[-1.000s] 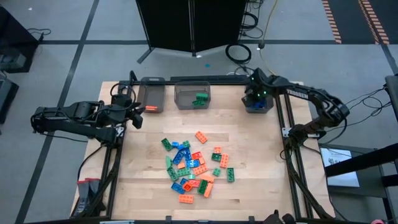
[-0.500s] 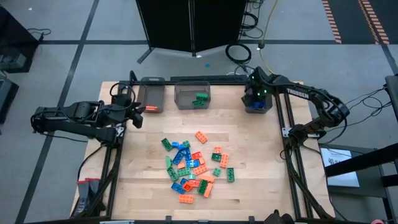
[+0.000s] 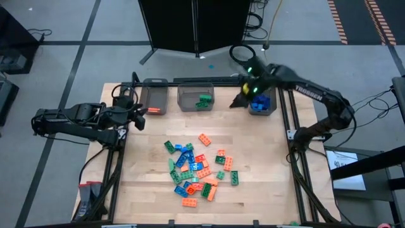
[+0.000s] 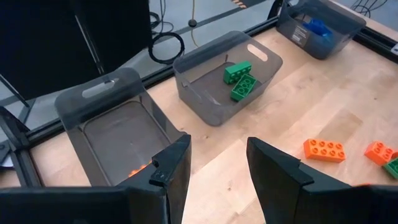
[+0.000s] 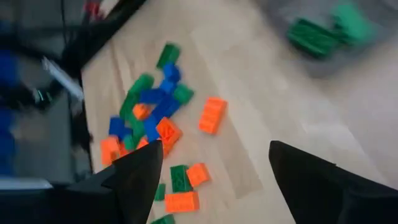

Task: Sort blocks
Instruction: Put the orange game piece into the left black bin

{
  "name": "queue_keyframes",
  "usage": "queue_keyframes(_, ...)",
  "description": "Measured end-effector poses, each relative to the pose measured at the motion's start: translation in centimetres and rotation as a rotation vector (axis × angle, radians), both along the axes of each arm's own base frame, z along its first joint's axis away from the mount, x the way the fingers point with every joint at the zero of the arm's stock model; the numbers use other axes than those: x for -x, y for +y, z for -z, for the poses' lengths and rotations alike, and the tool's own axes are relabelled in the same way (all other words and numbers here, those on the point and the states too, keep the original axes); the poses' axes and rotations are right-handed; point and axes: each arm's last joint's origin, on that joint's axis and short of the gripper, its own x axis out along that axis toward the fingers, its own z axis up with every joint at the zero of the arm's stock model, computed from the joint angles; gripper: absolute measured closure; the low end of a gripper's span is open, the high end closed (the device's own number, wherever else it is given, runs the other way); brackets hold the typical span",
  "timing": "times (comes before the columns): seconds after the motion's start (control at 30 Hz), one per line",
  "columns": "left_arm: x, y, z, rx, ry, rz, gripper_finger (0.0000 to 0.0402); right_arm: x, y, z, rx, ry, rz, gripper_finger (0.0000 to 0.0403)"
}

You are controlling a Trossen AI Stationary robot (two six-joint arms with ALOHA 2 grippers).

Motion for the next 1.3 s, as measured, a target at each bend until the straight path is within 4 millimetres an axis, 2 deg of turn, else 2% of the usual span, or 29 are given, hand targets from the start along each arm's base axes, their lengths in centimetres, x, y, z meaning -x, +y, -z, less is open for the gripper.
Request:
queue_keyframes(0.1, 0.0, 0.0, 0.0, -0.001, 0.0, -0.001, 0.0241, -2.7, 3.7, 0.8, 0.152, 0.047, -0.096, 0.0117)
queue_keyframes(0.23, 0.0, 0.0, 0.0, -0.003, 0.002, 0.001, 0.0241, -5.4, 7.1, 3.9, 0.344, 0.207, -0.151, 0.0114)
queue_keyframes(0.33, 0.0, 0.0, 0.0, -0.009, 0.007, 0.004, 0.0241, -7.8, 7.7, 6.2, 0.412, 0.239, -0.104, 0.0114)
queue_keyframes(0.5, 0.0, 0.0, 0.0, -0.019, 0.015, 0.011, 0.0241, -12.2, 8.0, 10.3, 0.369, 0.159, -0.03, 0.0114)
queue_keyframes(0.6, 0.0, 0.0, 0.0, -0.019, 0.015, 0.011, 0.0241, -13.7, 8.2, 12.5, 0.345, 0.144, -0.01, 0.0114)
queue_keyframes(0.8, 0.0, 0.0, 0.0, -0.011, 0.018, 0.019, 0.0241, -14.6, 8.2, 15.7, 0.269, 0.212, 0.035, 0.0115)
queue_keyframes(1.3, 0.0, 0.0, 0.1, -0.013, 0.027, 0.027, 0.0241, -15.8, 10.9, 19.8, 0.245, 0.281, 0.011, 0.0115)
